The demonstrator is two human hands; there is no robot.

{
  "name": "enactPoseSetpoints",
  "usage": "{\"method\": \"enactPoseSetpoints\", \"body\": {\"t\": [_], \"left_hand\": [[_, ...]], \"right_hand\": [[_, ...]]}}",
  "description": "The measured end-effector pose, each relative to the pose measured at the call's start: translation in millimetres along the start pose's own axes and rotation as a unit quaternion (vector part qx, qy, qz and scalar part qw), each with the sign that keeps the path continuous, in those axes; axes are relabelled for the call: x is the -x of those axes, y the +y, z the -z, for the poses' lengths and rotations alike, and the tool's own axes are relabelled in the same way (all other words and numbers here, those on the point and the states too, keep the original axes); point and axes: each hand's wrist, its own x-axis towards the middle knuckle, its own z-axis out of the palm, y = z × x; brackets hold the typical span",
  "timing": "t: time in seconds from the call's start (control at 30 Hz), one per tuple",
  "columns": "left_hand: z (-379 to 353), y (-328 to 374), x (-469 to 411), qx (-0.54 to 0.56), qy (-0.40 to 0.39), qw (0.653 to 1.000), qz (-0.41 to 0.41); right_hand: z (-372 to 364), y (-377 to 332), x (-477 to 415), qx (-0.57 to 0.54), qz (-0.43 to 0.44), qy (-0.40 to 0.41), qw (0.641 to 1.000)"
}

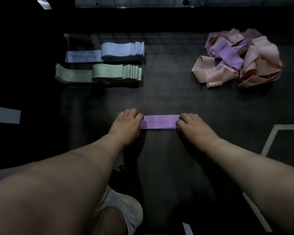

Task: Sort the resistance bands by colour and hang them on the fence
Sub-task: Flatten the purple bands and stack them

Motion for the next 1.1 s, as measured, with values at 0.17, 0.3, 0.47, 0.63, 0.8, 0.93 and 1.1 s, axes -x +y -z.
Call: {"method": "enactPoseSetpoints", "body": {"t": [0.17,0.3,0.47,0.63,0.8,0.93,1.1], "left_hand": [[0.5,2.3,-6.6,0.029,-0.055,0.997,0.034],[-3.4,-5.1,-2.5,0.035,-0.04,0.996,0.066],[0.0,-12.0,-5.8,0.102,-0.045,0.991,0.075],[-1.1,-6.6,1.0,0.154,0.09,0.968,0.177],[-0.9,-2.2,-2.9,0.34,0.107,0.819,0.449],[-9.2,-3.1,-0.3,0.333,0.082,0.836,0.429],[-12.6,-3.5,-1.9,0.336,0.079,0.834,0.431]], "right_hand": [[1.8,-5.3,-5.3,-0.034,-0.062,-0.072,0.995],[1.3,-3.1,3.0,-0.069,-0.097,-0.034,0.992],[2.1,10.9,9.4,-0.239,-0.163,-0.008,0.957],[3.2,16.8,14.6,-0.27,-0.292,0.145,0.906],[-6.2,16.2,9.7,-0.387,-0.472,0.108,0.785],[-7.6,15.3,7.3,-0.381,-0.478,0.121,0.782],[-7.0,12.7,8.4,-0.359,-0.484,0.104,0.791]]}}
